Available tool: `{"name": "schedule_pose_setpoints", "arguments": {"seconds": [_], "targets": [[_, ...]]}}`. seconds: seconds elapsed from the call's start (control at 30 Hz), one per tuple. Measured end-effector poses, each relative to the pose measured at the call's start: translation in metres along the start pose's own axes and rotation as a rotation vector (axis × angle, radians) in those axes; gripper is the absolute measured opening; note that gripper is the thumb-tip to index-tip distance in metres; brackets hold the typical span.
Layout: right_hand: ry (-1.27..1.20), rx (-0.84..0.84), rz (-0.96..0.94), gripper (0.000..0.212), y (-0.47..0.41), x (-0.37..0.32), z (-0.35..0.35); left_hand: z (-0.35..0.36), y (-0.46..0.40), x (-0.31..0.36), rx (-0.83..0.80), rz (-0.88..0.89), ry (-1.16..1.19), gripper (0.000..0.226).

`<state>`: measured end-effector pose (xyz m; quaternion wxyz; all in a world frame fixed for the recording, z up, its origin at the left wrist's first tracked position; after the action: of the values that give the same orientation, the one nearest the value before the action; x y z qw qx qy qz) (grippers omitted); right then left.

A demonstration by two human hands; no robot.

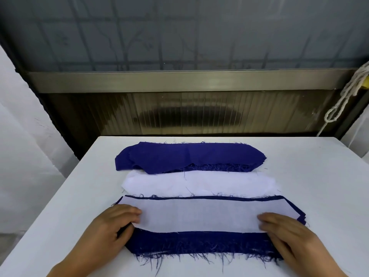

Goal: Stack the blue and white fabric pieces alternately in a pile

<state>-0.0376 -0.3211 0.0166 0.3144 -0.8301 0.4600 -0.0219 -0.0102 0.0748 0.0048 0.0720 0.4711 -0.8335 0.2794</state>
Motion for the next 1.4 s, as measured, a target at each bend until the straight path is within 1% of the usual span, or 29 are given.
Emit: {"name": "schedule_pose_setpoints", "arguments": {"seconds": [0.07,0.1,0.23,0.37,0.47,0.53,0.6,0.67,0.73,0.77,0.83,0.9,1.07,1.2,1.27,1.4], "targets": [[-0.013,-0.054,0.03,0.047,0.002,0.001,0.0,0.001,0.003,0.0,0.01,0.012,0.011,0.034],[-0.02,-0.077,0.042,0.049,0.003,0.001,0.0,0.002,0.004,0.0,0.015,0.018,0.014,0.036],[-0.072,-0.09,0.08,0.052,0.007,0.001,0.0,0.003,0.009,0.0,0.03,0.043,0.018,0.03],[-0.08,-0.077,0.107,0.053,0.007,-0.001,-0.001,0.003,0.013,0.004,0.06,0.074,0.03,0.03],[-0.081,-0.105,0.104,0.054,0.005,0.0,-0.002,-0.001,0.01,0.009,0.013,0.071,0.015,0.034],[-0.075,-0.16,0.084,0.052,-0.005,0.0,-0.005,-0.006,0.004,0.011,-0.031,0.049,0.005,0.037],[-0.056,-0.199,0.071,0.044,-0.024,0.003,-0.011,-0.01,-0.01,0.013,-0.068,0.008,-0.033,0.044],[-0.055,-0.201,0.11,0.025,-0.044,0.008,-0.01,-0.012,-0.033,0.019,-0.072,-0.022,-0.148,0.046],[-0.1,-0.204,0.209,0.01,-0.066,0.02,0.0,-0.009,-0.062,0.029,-0.048,-0.028,-0.252,0.039],[-0.113,-0.225,0.254,0.007,-0.077,0.025,0.009,-0.002,-0.077,0.033,-0.055,-0.043,-0.259,0.033],[-0.117,-0.314,0.317,0.007,-0.098,0.034,0.032,0.017,-0.102,0.039,-0.094,-0.077,-0.208,0.017],[-0.132,-0.391,0.359,0.008,-0.116,0.039,0.053,0.04,-0.124,0.04,-0.131,-0.088,-0.134,0.013],[-0.23,-0.461,0.457,0.006,-0.125,0.044,0.091,0.085,-0.164,0.05,-0.217,-0.051,0.069,0.022],[-0.35,-0.445,0.527,0.01,-0.117,0.054,0.102,0.109,-0.162,0.043,-0.272,-0.103,0.134,0.025],[-0.361,-0.453,0.52,0.011,-0.117,0.055,0.106,0.114,-0.155,0.036,-0.282,-0.135,0.171,0.027],[-0.266,-0.46,0.454,0.01,-0.118,0.056,0.11,0.118,-0.154,0.035,-0.271,-0.138,0.19,0.027]]}}
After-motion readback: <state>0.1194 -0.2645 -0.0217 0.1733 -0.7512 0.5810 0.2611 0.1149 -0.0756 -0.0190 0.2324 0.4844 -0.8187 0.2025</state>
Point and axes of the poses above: each hand's wrist, its own y-axis away from the middle knuckle, its own z-axis out of the palm, x = y × z, the point moved 7 cm from there along -y, towards the middle knuckle, and after that the axes turned 4 degrees about -x, right-handed, at the moved point
